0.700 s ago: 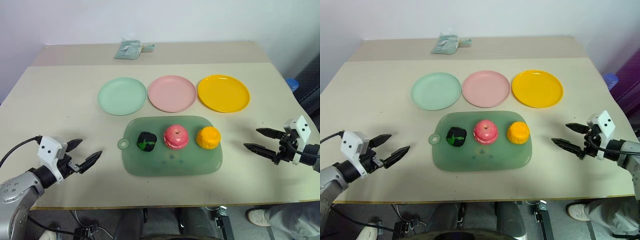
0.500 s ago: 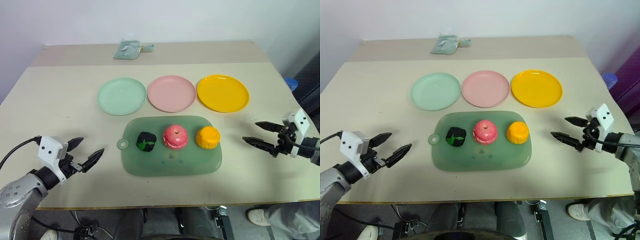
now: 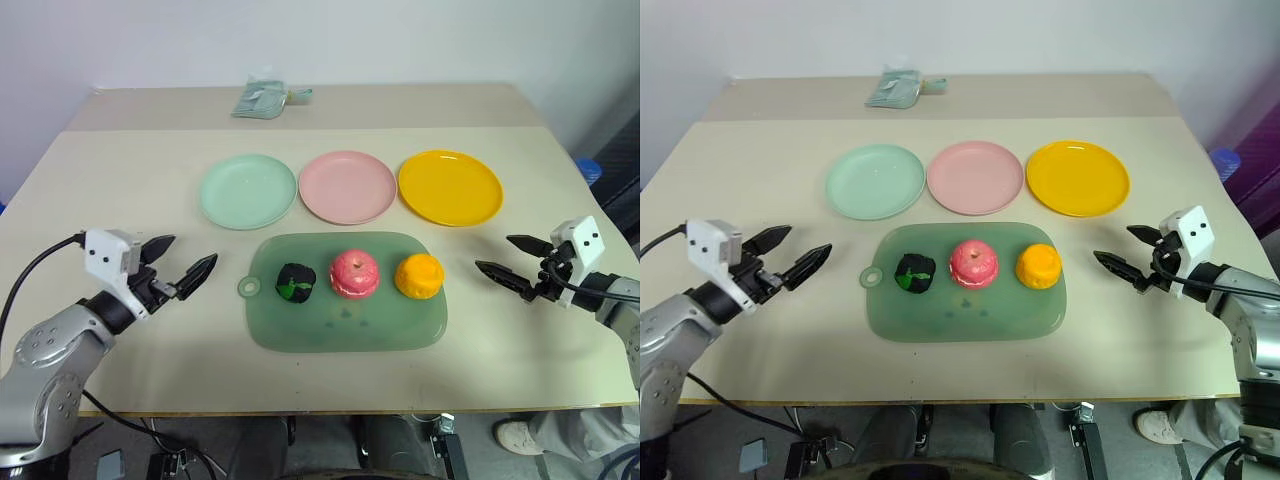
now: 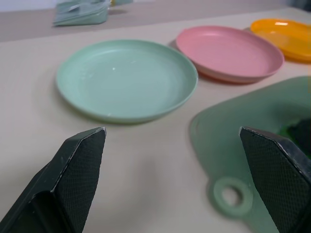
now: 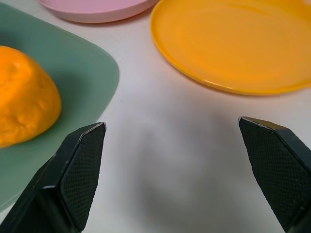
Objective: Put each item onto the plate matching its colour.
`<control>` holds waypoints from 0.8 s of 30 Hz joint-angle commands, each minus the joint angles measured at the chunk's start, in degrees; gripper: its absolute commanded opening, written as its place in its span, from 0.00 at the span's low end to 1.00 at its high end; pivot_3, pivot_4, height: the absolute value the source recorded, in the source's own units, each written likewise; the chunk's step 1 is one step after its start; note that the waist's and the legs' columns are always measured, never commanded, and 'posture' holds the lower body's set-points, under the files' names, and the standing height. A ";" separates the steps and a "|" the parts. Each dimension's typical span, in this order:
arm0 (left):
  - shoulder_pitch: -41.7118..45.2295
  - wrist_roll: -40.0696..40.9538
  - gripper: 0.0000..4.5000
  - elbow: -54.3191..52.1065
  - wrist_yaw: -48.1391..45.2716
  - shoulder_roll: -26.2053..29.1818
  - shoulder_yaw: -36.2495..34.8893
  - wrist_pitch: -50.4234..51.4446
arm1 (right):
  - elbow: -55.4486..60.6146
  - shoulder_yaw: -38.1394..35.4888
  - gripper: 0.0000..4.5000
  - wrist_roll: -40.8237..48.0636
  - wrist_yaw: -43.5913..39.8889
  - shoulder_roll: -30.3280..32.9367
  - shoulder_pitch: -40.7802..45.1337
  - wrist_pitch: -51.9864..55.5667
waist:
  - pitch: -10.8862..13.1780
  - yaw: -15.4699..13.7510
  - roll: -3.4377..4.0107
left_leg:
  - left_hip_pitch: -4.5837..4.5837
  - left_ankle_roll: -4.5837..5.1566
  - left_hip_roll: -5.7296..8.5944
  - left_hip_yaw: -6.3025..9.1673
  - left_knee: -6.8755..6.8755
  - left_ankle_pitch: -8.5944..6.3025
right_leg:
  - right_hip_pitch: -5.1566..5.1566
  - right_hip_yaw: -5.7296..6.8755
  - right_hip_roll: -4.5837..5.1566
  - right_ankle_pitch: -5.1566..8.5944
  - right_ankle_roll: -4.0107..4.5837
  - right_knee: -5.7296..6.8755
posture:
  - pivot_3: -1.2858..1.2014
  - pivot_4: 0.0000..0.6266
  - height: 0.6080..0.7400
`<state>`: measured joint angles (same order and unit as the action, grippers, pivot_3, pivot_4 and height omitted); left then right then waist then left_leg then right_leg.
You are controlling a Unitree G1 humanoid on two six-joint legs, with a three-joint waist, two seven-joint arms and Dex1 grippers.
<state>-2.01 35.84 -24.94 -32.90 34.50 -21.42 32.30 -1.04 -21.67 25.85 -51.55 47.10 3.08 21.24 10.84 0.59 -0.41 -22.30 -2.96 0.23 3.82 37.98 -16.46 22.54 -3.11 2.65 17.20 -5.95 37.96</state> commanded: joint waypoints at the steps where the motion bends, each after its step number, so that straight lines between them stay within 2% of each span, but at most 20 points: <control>1: 4.49 2.32 1.00 2.20 -3.53 0.78 2.48 0.97 | 7.20 -5.38 0.99 4.38 -0.63 0.09 -3.90 2.26 | 0.00 0.02 0.00 | -0.01 0.00 0.00 0.01 -0.01 0.00 | 0.00 0.01 -0.03 0.00 0.00 0.00 | 0.52 0.24 1.00; 8: 11.05 1.16 1.00 5.97 -14.74 3.93 9.76 -1.11 | 22.53 -5.89 0.99 12.17 -3.20 -0.27 -13.90 8.55 | 0.00 0.34 0.00 | 0.02 0.00 -0.02 0.00 -0.01 0.00 | 0.00 0.01 -0.11 0.00 0.00 0.03 | 0.52 0.24 1.00; 11: 13.33 -0.58 1.00 6.41 -21.83 6.71 15.93 -1.66 | 28.40 -5.32 0.99 15.11 -2.93 -0.61 -16.57 11.04 | 0.00 0.24 0.00 | 0.02 0.00 -0.02 -0.01 0.00 0.00 | -0.01 -0.01 -0.10 0.00 0.00 0.03 | 0.52 0.24 1.00; 15: 16.74 -6.14 1.00 9.79 -26.42 7.87 23.33 -4.81 | 32.58 -3.60 0.99 15.91 -1.26 -1.32 -17.78 12.27 | 0.01 0.12 -0.02 | 0.02 0.00 0.00 0.00 0.01 0.00 | -0.03 0.00 -0.09 0.00 0.00 0.02 | 0.52 0.24 1.00; 18: 20.63 -15.03 1.00 15.07 -26.72 6.95 31.21 -9.06 | 33.41 -2.63 0.99 16.18 0.85 -2.13 -16.82 12.87 | 0.00 0.03 -0.03 | 0.01 0.00 0.04 0.01 0.02 0.00 | -0.04 0.00 -0.09 0.00 0.00 0.02 | 0.52 0.24 1.00; 20: 21.88 -18.57 1.00 17.61 -26.16 6.16 33.58 -11.29 | 33.99 -2.46 0.99 16.47 1.65 -2.31 -16.64 13.17 | 0.00 0.09 -0.03 | 0.01 0.00 0.07 0.00 0.03 0.00 | -0.03 0.00 -0.09 0.00 0.00 0.01 | 0.52 0.24 1.00; 22: 22.30 -17.86 0.88 18.72 -25.57 3.81 33.07 -11.91 | 34.74 -2.54 1.00 16.99 2.70 -2.41 -16.51 13.74 | 0.00 0.22 -0.03 | -0.01 0.02 0.05 0.01 0.02 -0.01 | 0.00 0.00 -0.10 0.01 -0.01 0.01 | 0.52 0.24 1.00; 24: 22.02 -15.96 0.70 18.16 -25.83 2.22 31.70 -11.20 | 35.31 -2.78 1.00 17.38 3.42 -2.33 -16.73 14.12 | 0.01 0.17 -0.04 | -0.03 0.03 0.00 0.02 0.02 -0.01 | 0.03 0.00 -0.10 0.01 -0.01 0.02 | 0.52 0.24 1.00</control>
<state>19.30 18.27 -5.33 -58.55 36.94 12.21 21.84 31.85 -23.32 41.93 -48.72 45.00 -13.86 35.19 10.86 0.77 -0.46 -22.35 -2.94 0.21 3.84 38.01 -16.47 22.57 -3.11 2.54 17.21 -5.96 37.98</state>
